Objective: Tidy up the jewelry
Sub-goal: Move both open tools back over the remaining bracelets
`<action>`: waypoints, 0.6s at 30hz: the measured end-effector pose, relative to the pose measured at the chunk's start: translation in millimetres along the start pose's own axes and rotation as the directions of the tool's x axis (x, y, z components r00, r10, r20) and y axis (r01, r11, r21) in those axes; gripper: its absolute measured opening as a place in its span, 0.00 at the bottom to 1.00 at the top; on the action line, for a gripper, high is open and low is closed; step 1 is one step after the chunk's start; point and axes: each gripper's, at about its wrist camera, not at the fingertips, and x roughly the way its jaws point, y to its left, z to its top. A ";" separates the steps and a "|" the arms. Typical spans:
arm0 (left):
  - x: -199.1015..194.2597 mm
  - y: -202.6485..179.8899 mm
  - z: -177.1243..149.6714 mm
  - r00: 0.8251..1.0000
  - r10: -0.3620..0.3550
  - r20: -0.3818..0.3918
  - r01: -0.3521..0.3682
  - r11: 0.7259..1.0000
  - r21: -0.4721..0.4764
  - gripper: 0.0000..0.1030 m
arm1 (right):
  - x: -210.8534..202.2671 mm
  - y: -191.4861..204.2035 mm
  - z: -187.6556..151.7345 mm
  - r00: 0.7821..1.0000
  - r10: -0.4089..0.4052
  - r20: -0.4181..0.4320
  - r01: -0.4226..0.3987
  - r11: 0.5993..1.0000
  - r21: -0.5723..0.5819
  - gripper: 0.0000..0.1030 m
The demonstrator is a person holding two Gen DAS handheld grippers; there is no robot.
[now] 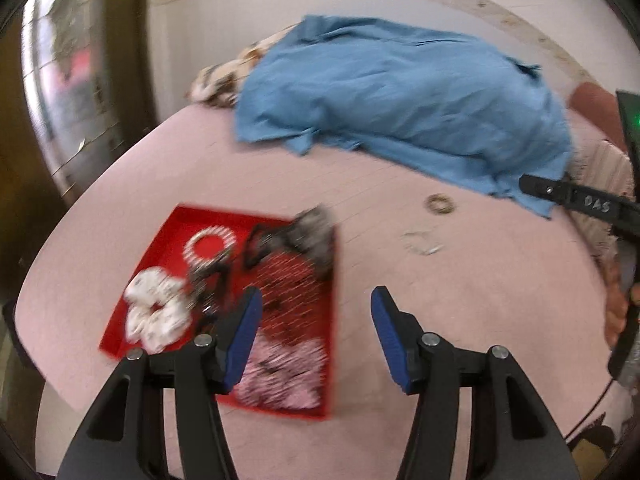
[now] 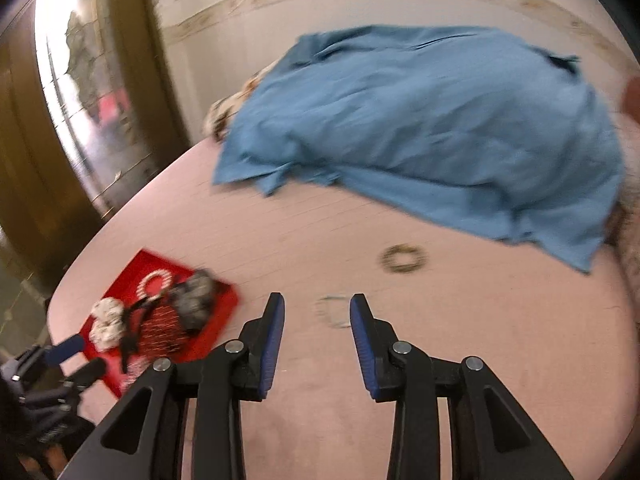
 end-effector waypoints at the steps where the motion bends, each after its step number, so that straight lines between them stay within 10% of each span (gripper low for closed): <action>1: -1.5 -10.3 8.3 1.000 -0.026 -0.002 0.026 1.000 0.007 0.54 | -5.9 -11.5 2.8 1.000 -0.014 0.012 0.014 1.000 0.013 0.37; 11: 44.3 -80.6 78.0 0.993 -0.108 -0.045 0.109 0.994 0.004 0.54 | -6.3 -100.8 35.3 0.984 -0.172 0.039 0.170 0.984 0.056 0.38; 18: 146.5 -109.0 68.5 0.973 -0.137 -0.187 0.131 0.990 -0.046 0.54 | 74.8 -148.0 23.6 0.992 -0.085 -0.093 0.102 0.977 0.186 0.38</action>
